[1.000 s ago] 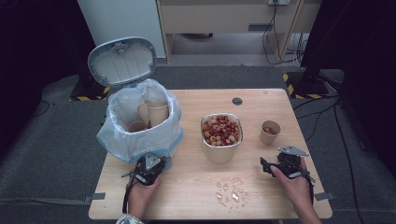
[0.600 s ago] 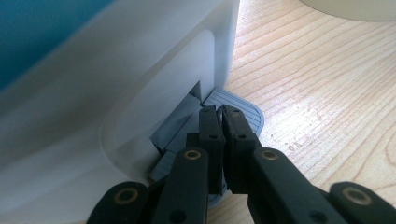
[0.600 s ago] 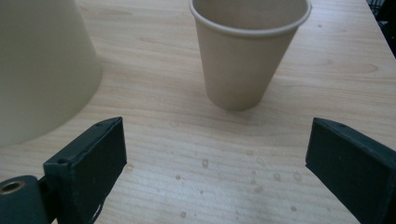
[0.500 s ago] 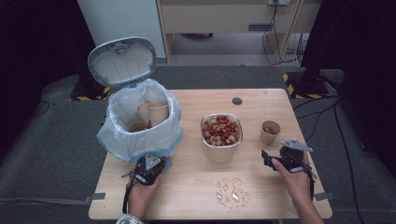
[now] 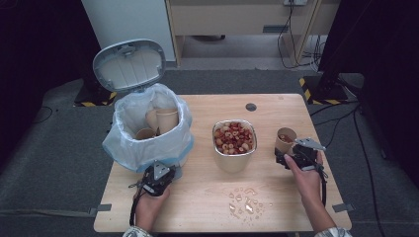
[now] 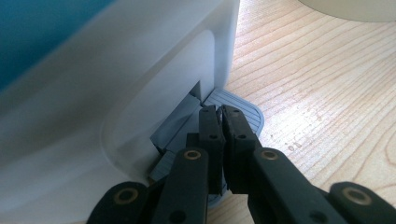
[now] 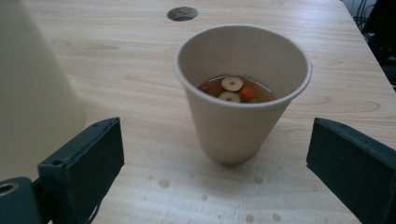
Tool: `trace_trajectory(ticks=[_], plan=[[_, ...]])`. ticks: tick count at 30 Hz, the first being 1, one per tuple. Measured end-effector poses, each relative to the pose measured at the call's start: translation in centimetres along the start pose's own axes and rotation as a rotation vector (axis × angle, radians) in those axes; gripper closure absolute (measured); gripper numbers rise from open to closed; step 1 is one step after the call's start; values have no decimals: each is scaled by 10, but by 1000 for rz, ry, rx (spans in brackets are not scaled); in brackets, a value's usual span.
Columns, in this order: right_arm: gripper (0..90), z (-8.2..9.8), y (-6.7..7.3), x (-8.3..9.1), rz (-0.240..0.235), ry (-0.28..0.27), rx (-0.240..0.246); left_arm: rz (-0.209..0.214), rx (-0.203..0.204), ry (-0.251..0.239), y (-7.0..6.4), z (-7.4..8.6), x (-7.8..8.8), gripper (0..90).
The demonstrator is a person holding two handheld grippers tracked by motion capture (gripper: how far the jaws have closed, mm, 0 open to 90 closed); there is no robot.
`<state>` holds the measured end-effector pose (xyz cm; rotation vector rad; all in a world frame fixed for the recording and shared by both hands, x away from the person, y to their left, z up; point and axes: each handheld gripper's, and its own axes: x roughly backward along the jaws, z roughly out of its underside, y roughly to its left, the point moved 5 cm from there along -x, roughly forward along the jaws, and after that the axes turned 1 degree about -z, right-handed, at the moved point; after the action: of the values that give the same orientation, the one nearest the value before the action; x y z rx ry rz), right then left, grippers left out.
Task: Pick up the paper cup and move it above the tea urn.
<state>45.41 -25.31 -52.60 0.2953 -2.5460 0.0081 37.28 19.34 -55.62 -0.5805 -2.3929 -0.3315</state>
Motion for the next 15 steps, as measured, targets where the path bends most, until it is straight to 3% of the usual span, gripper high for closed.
trace_trajectory(ticks=[8, 15], plan=[[79, -8, -11, -20, 19, -24, -13, 2, 4, -1, 0, 0, 0, 864], [84, -4, -13, -36, -9, -32, -45, 0, 3, -2, 0, 0, 0, 863]])
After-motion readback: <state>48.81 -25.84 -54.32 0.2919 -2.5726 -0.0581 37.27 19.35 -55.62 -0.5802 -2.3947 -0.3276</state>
